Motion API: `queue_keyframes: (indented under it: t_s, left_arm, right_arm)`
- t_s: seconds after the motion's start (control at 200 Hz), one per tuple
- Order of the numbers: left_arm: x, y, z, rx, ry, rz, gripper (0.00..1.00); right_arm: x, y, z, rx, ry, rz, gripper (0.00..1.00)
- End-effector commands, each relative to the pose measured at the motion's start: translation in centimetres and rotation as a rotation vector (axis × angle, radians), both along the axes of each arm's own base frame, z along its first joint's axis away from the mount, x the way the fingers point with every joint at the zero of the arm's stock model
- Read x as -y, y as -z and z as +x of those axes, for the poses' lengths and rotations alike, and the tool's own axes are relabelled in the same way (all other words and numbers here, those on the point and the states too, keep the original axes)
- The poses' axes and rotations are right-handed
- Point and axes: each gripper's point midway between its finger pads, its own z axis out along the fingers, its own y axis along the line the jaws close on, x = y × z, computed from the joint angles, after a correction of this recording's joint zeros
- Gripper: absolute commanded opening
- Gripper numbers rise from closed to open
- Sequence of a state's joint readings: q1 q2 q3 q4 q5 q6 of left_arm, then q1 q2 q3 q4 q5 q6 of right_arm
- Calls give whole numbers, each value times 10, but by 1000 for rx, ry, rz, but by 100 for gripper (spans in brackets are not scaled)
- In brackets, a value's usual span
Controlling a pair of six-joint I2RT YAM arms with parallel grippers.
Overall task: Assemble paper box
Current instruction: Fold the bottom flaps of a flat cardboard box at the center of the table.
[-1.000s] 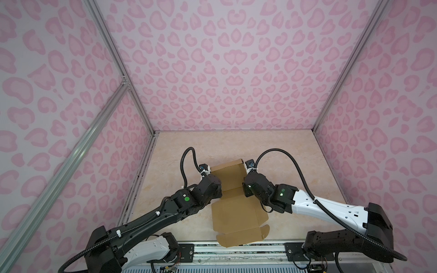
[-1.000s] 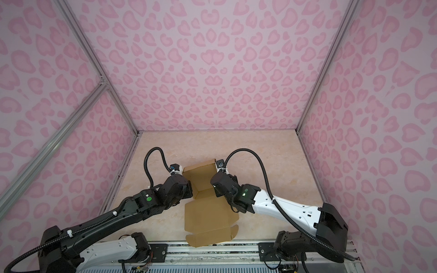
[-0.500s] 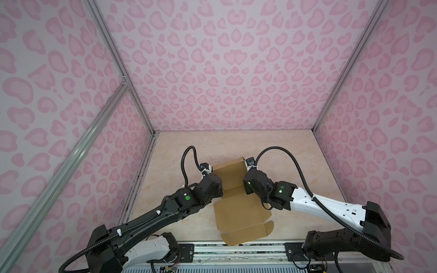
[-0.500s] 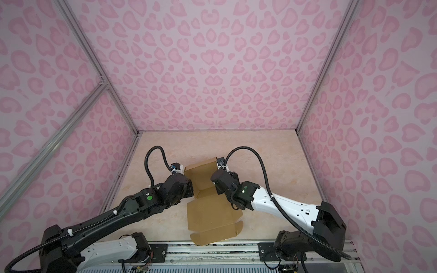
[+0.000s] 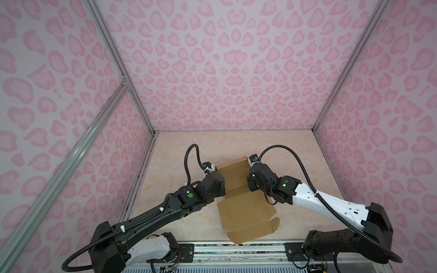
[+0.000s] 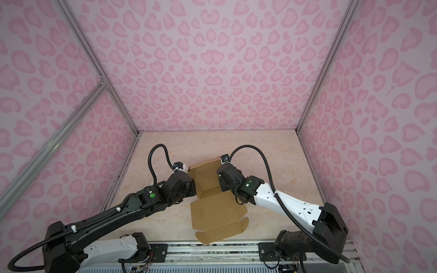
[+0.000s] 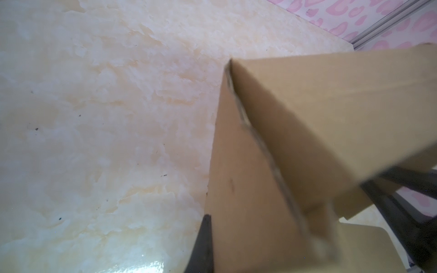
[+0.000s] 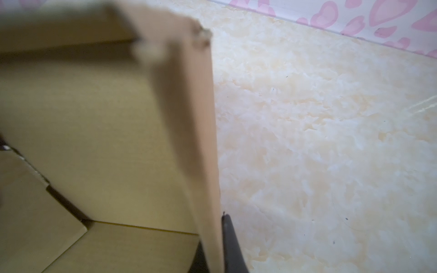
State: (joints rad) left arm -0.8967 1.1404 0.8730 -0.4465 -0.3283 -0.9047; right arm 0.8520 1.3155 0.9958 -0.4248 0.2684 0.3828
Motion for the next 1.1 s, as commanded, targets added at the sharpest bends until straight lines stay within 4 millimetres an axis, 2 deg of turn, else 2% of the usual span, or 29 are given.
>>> queue_keyframes:
  t_s: [0.0,0.095,0.315,0.58,0.645,0.715,0.84,1.095]
  left_arm:
    - [-12,-2,4,16,-55,35,2]
    - [-12,-2,4,15,-56,34,2]
    - [-12,-4,5,16,-55,38,2]
    - [-13,-3,5,17,-59,47,2]
    - [-14,-3,5,19,-63,52,2]
    - [-16,-1,5,19,-69,59,2]
    - [-21,4,3,18,-74,76,2]
    - [-29,8,1,21,-76,117,3]
  right_arm:
    - [16,12,-8,-44,-23,-62,7]
    - [18,13,-7,-45,-15,-84,14]
    - [25,18,-4,-57,14,-147,13]
    - [15,18,-13,-33,4,-228,15]
    - [12,19,-17,-29,-6,-242,0]
    - [13,18,-20,-18,2,-255,0]
    - [10,7,-24,7,8,-257,0]
    - [-13,-19,-40,62,-28,-234,0]
